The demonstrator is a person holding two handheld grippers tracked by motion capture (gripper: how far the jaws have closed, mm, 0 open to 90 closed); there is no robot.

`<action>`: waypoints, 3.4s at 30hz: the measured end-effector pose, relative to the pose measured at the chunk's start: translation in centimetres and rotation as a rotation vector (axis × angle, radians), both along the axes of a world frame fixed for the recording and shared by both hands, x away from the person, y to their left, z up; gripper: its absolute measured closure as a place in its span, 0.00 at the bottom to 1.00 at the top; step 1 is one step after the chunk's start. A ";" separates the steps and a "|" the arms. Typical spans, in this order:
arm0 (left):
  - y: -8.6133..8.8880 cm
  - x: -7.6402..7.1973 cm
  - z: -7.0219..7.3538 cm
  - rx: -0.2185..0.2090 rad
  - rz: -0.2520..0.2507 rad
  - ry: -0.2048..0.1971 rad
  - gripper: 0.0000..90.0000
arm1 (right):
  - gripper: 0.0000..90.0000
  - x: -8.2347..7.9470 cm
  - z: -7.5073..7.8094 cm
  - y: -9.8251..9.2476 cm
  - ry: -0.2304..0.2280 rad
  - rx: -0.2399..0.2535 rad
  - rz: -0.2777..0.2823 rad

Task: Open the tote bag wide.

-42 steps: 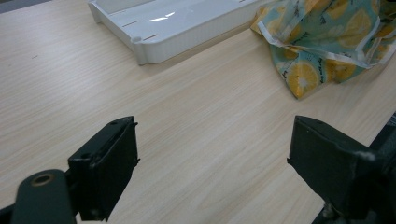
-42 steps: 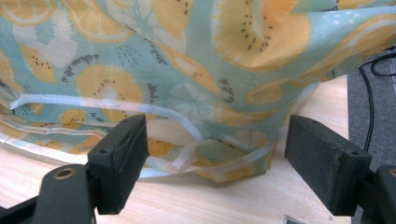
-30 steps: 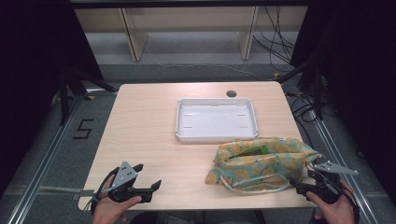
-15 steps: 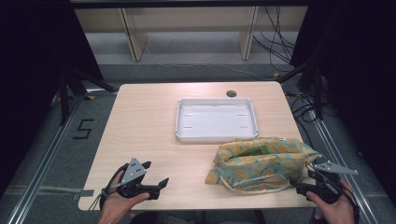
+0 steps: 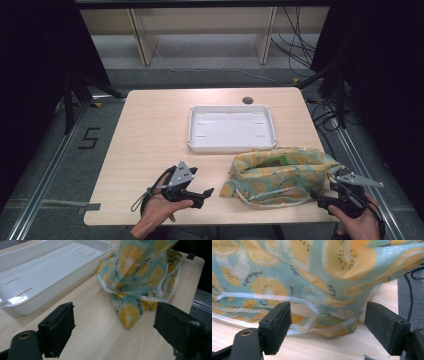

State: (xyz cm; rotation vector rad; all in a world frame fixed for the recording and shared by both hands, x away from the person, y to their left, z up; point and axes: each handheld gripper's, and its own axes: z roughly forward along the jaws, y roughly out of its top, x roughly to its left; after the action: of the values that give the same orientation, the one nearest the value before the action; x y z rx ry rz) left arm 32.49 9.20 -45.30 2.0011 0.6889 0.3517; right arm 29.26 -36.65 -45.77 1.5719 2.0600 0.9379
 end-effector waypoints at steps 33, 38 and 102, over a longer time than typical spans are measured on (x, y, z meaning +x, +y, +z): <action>-7.3 4.3 -1.4 0.043 -0.159 -0.084 0.76 | 0.25 -0.1 0.0 0.3 0.023 0.027 -0.018; -7.0 4.6 -1.3 0.058 -0.194 -0.114 0.98 | 0.25 -0.1 0.0 0.2 0.024 0.029 -0.017; 9.2 2.6 -0.1 0.116 -0.014 0.007 0.57 | 0.25 0.4 0.0 0.5 -0.010 0.006 0.034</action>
State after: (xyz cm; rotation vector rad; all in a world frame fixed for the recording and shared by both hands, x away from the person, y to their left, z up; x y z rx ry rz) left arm 35.12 18.39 -45.36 2.1165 0.6721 0.3836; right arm 29.66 -36.18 -45.78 1.5368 2.0847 0.9628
